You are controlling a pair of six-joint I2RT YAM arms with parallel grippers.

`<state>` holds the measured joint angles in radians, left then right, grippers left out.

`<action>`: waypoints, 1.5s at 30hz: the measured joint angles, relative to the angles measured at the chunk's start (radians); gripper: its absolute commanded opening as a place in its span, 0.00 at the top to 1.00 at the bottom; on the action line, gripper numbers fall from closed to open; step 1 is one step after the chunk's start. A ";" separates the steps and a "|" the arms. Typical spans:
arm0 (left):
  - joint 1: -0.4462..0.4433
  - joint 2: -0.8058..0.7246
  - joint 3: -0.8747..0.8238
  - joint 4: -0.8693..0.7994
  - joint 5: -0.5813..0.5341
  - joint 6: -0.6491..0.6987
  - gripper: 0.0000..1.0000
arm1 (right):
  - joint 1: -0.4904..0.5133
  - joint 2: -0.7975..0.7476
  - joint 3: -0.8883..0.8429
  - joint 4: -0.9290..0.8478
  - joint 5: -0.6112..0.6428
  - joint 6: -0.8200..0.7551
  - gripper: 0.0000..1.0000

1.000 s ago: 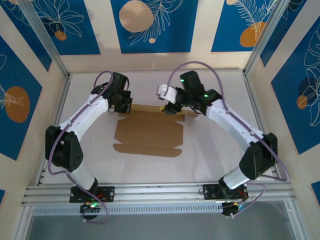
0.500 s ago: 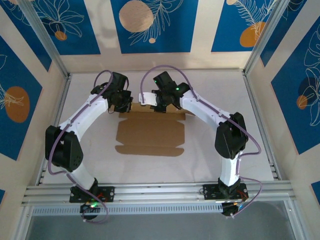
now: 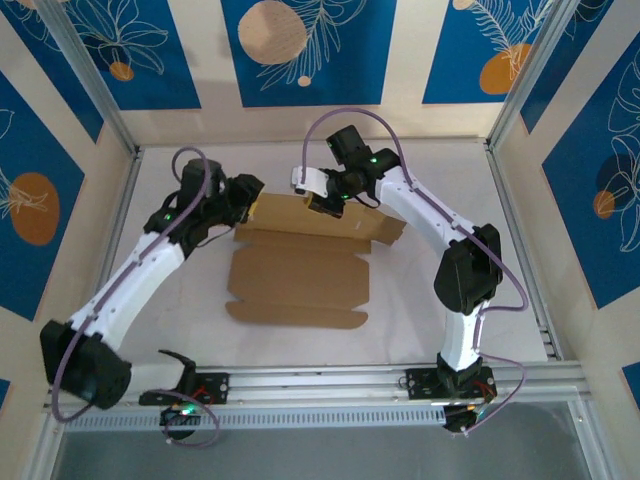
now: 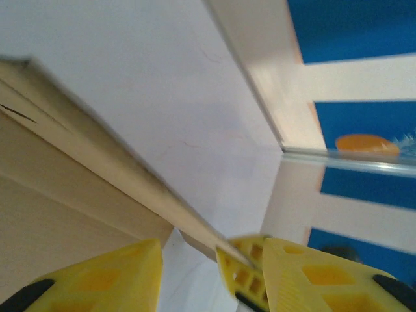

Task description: Fold the paper box

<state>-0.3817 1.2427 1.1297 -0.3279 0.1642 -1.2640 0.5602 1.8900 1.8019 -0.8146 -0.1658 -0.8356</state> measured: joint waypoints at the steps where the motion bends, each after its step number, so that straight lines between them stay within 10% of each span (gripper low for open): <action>1: 0.000 -0.026 -0.028 0.017 0.012 0.014 0.61 | -0.003 0.000 -0.005 -0.001 -0.003 0.003 1.00; 13: 0.000 -0.207 -0.314 0.103 0.085 0.071 0.69 | 0.031 0.011 -0.076 0.101 0.140 -0.051 1.00; 22: -0.011 -0.165 -0.452 0.185 0.085 0.090 1.00 | -0.006 0.058 -0.002 0.060 0.093 -0.042 1.00; 34: -0.125 0.185 -0.627 0.400 -0.026 0.039 1.00 | -0.037 0.061 0.012 0.017 0.037 -0.024 1.00; 45: -0.126 0.195 -0.677 0.526 -0.028 -0.018 1.00 | -0.024 0.084 0.007 0.185 0.212 -0.091 1.00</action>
<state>-0.5072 1.4380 0.4526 0.1986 0.1364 -1.2819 0.5365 1.9739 1.8088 -0.6300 0.0460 -0.9268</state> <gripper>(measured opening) 0.047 0.079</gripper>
